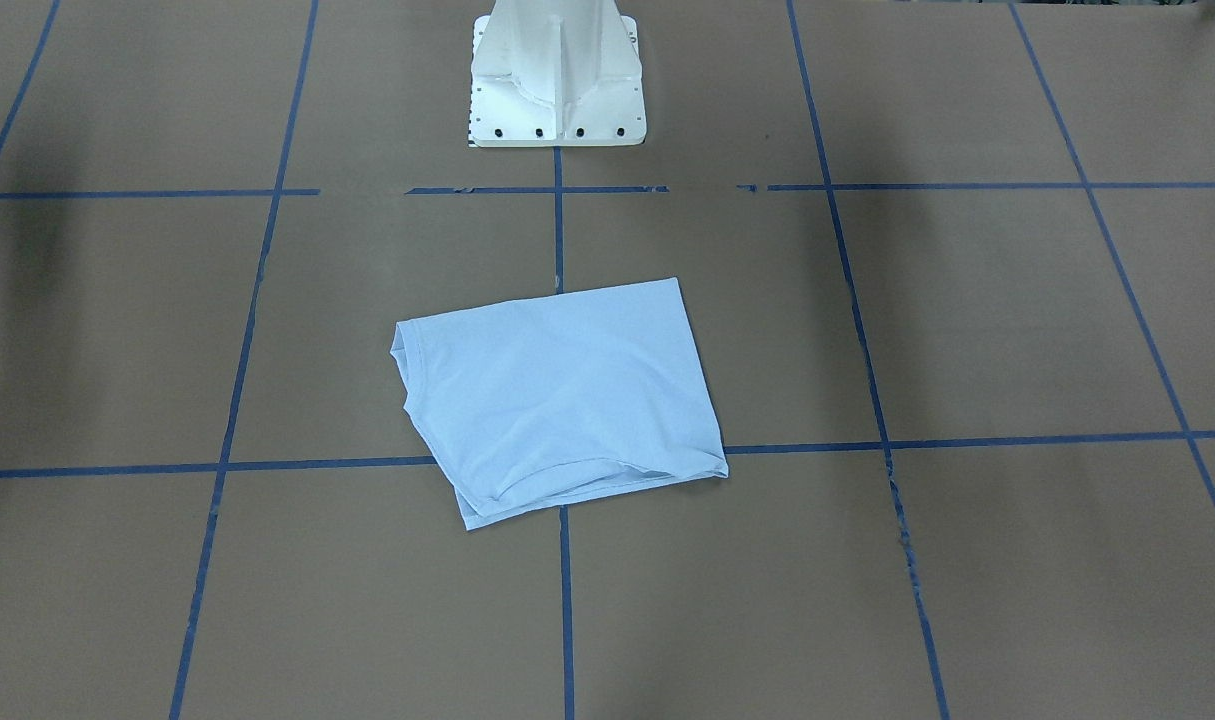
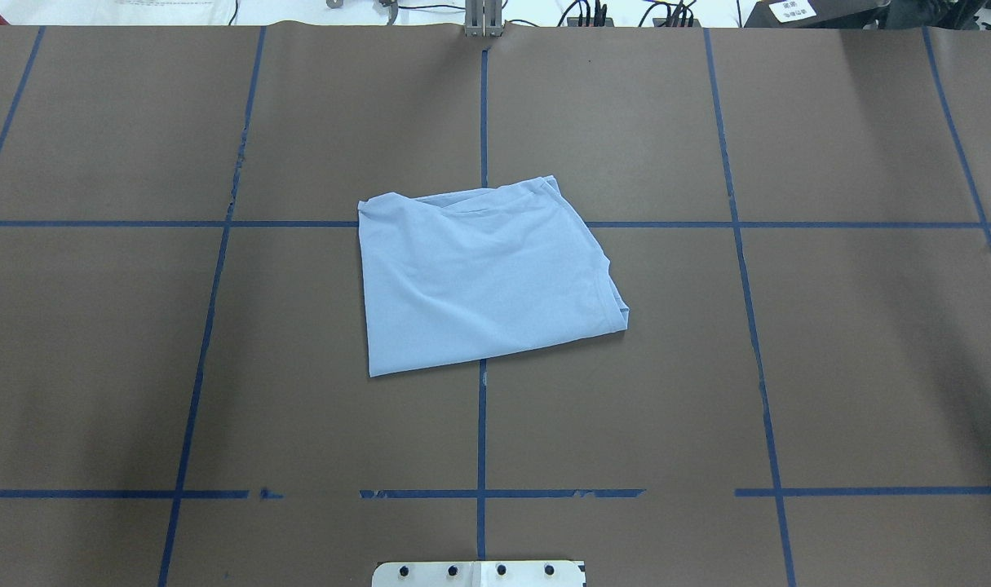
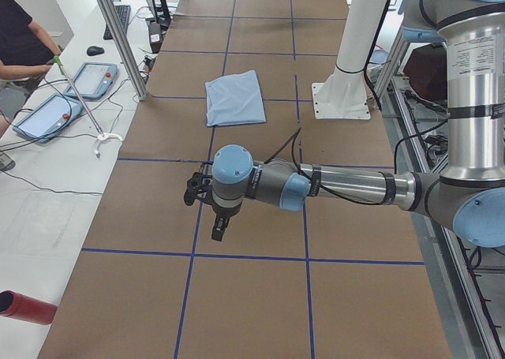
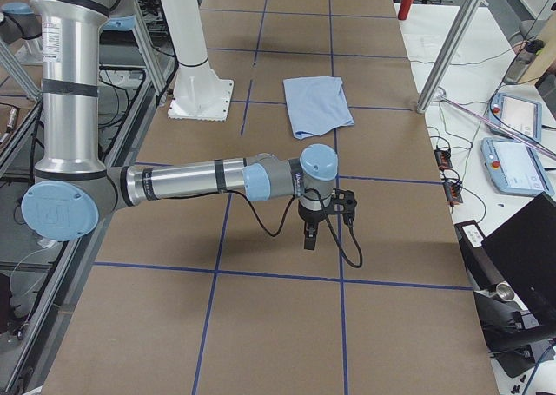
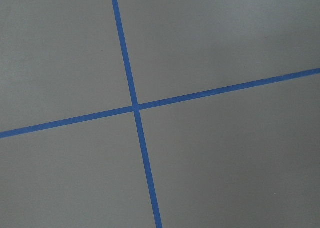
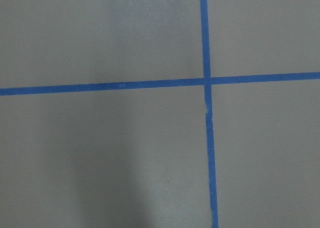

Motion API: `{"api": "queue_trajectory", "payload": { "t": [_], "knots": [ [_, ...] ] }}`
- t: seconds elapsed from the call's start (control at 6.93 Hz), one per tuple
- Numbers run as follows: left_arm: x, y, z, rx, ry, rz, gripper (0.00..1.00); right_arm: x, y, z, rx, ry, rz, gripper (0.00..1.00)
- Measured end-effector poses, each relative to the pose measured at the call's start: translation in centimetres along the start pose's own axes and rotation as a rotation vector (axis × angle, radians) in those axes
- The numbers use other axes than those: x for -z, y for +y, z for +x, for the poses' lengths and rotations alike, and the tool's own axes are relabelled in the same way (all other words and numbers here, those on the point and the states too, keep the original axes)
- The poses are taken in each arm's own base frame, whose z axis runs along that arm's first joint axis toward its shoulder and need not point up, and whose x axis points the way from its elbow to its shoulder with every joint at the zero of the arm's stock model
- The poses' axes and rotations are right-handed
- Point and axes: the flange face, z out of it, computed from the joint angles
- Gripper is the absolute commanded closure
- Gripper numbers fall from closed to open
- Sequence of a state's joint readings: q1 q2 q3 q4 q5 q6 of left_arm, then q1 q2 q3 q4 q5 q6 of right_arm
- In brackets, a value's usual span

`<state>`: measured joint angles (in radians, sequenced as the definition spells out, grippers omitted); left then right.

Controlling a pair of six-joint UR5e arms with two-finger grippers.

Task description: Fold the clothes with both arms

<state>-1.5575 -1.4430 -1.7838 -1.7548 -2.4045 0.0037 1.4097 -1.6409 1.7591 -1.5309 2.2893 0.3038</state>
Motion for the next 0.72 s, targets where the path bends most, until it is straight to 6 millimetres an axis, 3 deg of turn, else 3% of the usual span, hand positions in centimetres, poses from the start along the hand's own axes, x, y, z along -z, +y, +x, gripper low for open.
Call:
{"api": "queue_trajectory", "payload": {
  "t": [0.29, 0.72],
  "knots": [
    [-0.1, -0.1, -0.2, -0.001, -0.036, -0.006, 0.0, -1.4, 0.5, 1.0, -0.027, -0.029, -0.04, 0.0],
    [-0.8, 0.6, -1.6, 0.053, -0.111, -0.064, 0.0, -1.4, 0.9, 0.8, -0.027, -0.068, -0.053, 0.0]
  ]
}}
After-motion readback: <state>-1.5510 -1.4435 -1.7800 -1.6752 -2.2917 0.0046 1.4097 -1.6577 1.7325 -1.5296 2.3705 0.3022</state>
